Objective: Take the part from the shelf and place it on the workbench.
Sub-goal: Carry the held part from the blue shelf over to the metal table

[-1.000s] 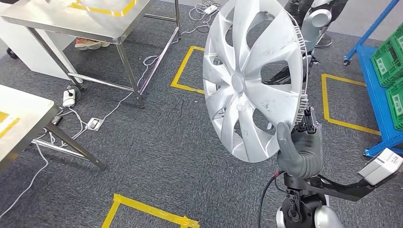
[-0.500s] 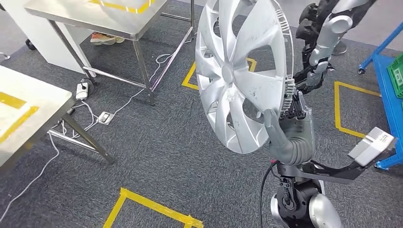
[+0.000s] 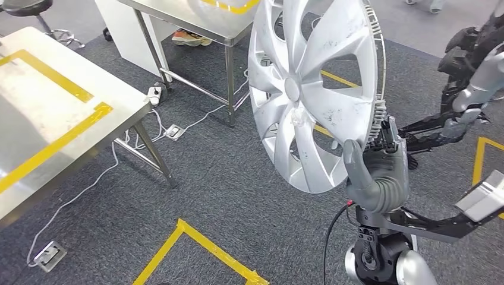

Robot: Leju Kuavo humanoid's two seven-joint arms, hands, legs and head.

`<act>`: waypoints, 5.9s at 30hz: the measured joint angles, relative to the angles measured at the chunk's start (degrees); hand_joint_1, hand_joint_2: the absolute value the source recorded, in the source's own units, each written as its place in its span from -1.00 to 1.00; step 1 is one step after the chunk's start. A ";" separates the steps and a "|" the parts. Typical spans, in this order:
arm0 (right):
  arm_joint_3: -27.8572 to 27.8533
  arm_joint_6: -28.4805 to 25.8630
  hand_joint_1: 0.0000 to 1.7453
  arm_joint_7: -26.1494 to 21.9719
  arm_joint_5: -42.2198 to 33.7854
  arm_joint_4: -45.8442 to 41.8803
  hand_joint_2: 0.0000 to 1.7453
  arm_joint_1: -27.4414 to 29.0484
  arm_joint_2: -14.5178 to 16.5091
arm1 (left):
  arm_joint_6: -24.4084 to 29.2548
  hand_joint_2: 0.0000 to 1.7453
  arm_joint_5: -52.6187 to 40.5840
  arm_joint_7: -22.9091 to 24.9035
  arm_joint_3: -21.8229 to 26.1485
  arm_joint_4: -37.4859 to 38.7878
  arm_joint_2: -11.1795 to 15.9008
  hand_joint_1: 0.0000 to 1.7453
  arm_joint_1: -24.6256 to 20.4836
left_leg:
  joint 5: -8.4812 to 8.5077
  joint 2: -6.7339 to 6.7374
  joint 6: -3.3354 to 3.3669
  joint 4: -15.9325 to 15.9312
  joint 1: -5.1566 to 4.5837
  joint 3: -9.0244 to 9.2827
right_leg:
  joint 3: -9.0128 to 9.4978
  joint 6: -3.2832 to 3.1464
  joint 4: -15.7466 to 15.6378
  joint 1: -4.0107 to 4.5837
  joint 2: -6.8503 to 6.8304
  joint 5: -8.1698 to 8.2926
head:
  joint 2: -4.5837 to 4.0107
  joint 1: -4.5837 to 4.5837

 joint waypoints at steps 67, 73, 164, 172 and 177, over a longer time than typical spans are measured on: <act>1.54 -0.38 1.00 -2.97 0.42 -0.13 1.00 1.44 0.31 | -0.25 1.00 1.01 2.23 -0.02 0.10 2.02 -1.00 0.02 | -3.99 4.21 -1.98 5.83 0.45 -3.15 | 1.65 0.34 -3.03 -0.68 -3.07 0.98 | 0.00 -0.48; 1.57 -0.38 1.00 -3.15 0.31 -0.04 1.00 1.83 0.41 | -0.27 1.00 1.01 2.23 -0.02 0.11 2.29 -1.00 0.04 | -2.93 6.17 -3.53 7.04 1.43 -2.61 | 1.51 1.23 -2.08 -1.07 -6.02 0.35 | 0.00 -2.51; 0.67 -0.25 1.00 -4.47 -1.98 0.03 1.00 0.09 0.63 | -1.33 1.00 1.97 2.12 -0.04 0.28 1.75 -1.00 -0.01 | -1.35 6.35 -0.17 0.06 0.30 1.17 | 2.04 3.90 -2.06 -1.42 -8.02 -0.40 | 0.00 -0.37; 0.64 -0.11 1.00 -4.59 -2.33 0.03 1.00 0.09 0.64 | -1.41 1.00 2.01 1.76 -0.04 0.28 1.75 -1.00 -0.01 | -1.35 6.34 -0.17 0.06 0.30 1.17 | 2.05 3.90 -2.06 -1.42 -8.02 -0.40 | 0.00 -0.36; 0.64 0.04 1.00 -4.62 -2.45 0.03 1.00 0.09 0.63 | -1.41 1.00 2.02 2.07 -0.04 0.28 1.75 -1.00 -0.01 | -1.40 6.32 -0.13 0.10 0.23 1.16 | 2.05 3.95 -2.10 -1.44 -8.02 -0.37 | 0.00 -0.35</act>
